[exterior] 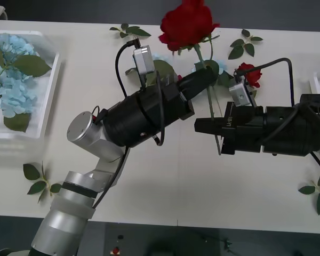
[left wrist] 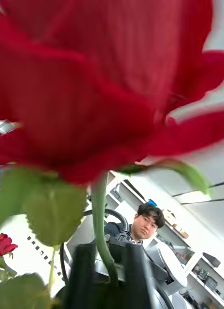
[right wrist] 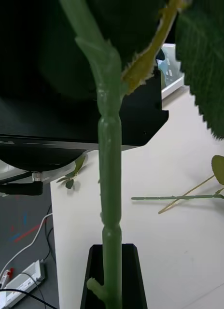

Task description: Put the red flowers into the right box and the blue flowers into the left box

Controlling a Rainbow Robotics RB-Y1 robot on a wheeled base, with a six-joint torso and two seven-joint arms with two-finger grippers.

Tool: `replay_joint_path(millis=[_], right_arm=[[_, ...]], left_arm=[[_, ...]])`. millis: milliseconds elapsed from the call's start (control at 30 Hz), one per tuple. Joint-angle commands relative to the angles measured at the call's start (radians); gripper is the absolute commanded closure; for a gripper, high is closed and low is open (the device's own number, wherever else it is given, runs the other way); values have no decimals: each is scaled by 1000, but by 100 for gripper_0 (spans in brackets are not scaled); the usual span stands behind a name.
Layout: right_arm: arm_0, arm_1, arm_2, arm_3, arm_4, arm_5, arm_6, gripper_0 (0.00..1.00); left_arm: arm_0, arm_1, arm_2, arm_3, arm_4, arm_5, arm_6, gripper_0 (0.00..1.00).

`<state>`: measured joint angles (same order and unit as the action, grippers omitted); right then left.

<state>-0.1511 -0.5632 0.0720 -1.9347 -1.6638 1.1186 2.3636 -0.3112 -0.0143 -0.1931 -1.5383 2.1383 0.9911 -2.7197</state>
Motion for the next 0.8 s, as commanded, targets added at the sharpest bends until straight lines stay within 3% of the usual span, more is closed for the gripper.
replay_joint_path(millis=[33, 233, 433, 633, 800], right_arm=[[-31, 2, -15, -26, -2, -5, -35, 100], [-36, -14, -38, -26, -2, -5, -50, 100], [-39, -109, -106, -26, -57, -3, -167, 100], [-38, -326, -198, -23, -97, -2, -360, 100], [2, -553, -262, 39, -151, -2, -543, 100]], left_arm=[[6, -3, -17, -19, 6, -8, 14, 33], [6, -3, -3, -17, 43, 20, 14, 32], [12, 177, 64, -19, 83, 149, 14, 32], [14, 343, 175, -19, 55, 268, 95, 32], [-11, 448, 327, -19, -129, 336, 182, 32]])
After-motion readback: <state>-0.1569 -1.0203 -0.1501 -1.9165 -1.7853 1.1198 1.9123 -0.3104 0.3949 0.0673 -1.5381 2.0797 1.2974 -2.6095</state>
